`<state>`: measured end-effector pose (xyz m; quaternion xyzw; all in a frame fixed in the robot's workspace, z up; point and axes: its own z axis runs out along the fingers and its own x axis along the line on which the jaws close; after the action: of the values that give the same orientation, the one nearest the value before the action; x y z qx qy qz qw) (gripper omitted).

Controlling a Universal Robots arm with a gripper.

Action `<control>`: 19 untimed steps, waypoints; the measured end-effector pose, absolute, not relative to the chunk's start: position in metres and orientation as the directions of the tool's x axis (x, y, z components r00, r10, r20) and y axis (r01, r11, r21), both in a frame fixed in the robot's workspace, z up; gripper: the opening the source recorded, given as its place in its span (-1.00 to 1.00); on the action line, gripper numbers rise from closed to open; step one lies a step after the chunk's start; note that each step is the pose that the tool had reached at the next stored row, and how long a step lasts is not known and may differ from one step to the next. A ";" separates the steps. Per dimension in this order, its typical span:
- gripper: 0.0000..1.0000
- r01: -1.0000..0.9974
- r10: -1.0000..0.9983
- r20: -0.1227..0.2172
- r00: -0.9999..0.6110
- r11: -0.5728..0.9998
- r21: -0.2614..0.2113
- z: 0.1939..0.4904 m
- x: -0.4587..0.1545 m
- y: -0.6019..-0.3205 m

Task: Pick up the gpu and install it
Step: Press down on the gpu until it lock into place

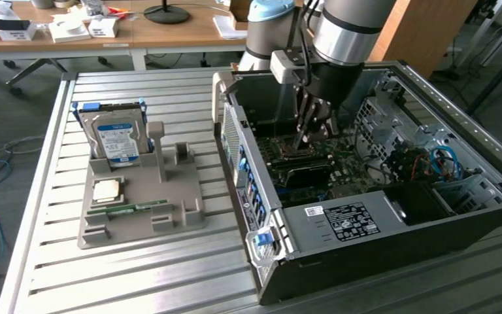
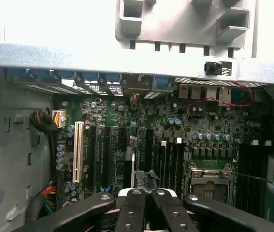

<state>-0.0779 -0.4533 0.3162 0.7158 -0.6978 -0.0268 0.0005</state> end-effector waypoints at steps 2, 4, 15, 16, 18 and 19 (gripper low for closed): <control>-0.79 -0.999 -0.999 -0.038 0.025 -0.026 0.038 0.319 -0.078 -0.453; -0.79 -0.999 -0.999 -0.038 0.025 -0.026 0.038 0.322 -0.078 -0.453; -0.79 -0.999 -0.999 -0.037 0.025 -0.026 0.038 0.332 -0.078 -0.453; -0.79 -0.999 -0.999 -0.037 0.025 -0.026 0.038 0.332 -0.078 -0.453; -0.79 -0.999 -0.999 -0.037 0.025 -0.026 0.038 0.333 -0.078 -0.453; -0.79 -0.999 -0.999 -0.037 0.025 -0.026 0.038 0.333 -0.078 -0.453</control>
<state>-0.0779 -0.4533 0.3326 0.7158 -0.6978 -0.0267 0.0006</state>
